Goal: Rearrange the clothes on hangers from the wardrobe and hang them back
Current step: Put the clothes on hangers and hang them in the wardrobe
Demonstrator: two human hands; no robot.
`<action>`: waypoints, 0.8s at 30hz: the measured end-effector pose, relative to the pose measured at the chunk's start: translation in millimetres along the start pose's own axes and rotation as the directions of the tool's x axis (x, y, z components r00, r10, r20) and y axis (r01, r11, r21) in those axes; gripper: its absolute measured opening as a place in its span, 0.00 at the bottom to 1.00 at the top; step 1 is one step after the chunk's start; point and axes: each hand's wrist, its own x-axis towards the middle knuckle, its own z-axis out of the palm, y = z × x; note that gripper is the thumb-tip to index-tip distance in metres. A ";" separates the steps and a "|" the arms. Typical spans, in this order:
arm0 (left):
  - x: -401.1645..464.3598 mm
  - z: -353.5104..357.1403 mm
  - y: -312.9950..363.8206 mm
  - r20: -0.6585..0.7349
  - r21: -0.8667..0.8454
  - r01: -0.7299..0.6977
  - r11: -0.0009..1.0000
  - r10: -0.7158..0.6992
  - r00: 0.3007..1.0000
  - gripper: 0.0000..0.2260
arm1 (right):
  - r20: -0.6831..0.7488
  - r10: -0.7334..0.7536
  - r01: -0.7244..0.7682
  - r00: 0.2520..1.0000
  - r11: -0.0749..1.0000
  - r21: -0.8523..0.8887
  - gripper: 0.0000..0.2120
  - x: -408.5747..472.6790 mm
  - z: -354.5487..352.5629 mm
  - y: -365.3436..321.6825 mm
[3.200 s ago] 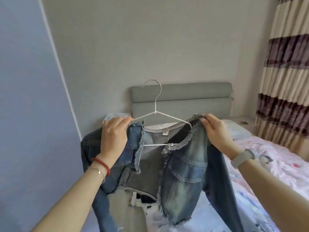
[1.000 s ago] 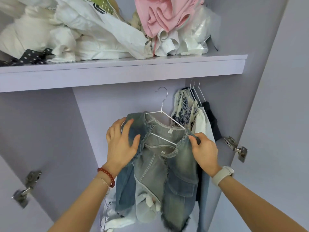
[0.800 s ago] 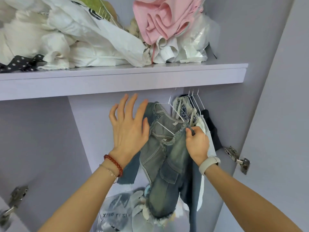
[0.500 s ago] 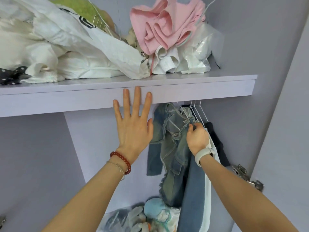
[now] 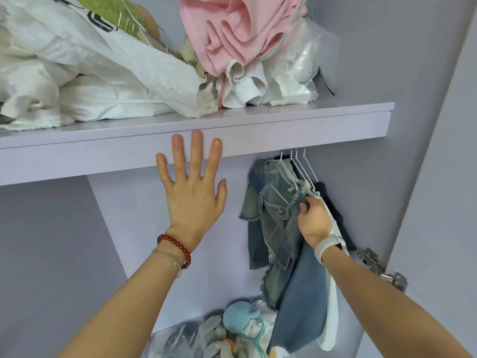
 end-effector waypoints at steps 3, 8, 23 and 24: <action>1.1 -7.3 3.0 0.028 -0.029 0.011 1.000 -0.010 1.000 0.33 | 0.040 -0.030 0.030 0.999 0.999 -0.011 0.18 -5.8 -13.3 8.6; -16.7 -24.9 23.8 0.116 -0.207 0.114 0.972 -0.092 0.989 0.31 | 0.073 -0.123 0.126 0.990 0.991 -0.037 0.22 -25.6 -33.2 23.5; -236.4 -52.4 163.4 0.609 -0.636 0.114 0.763 0.406 0.682 0.19 | -0.015 0.041 -0.044 0.999 0.953 -0.301 0.22 -260.3 -126.2 146.9; -249.0 -59.3 177.5 0.605 -0.681 0.099 0.725 0.482 0.633 0.19 | -0.026 0.136 -0.138 0.990 0.938 -0.319 0.23 -286.1 -136.7 158.7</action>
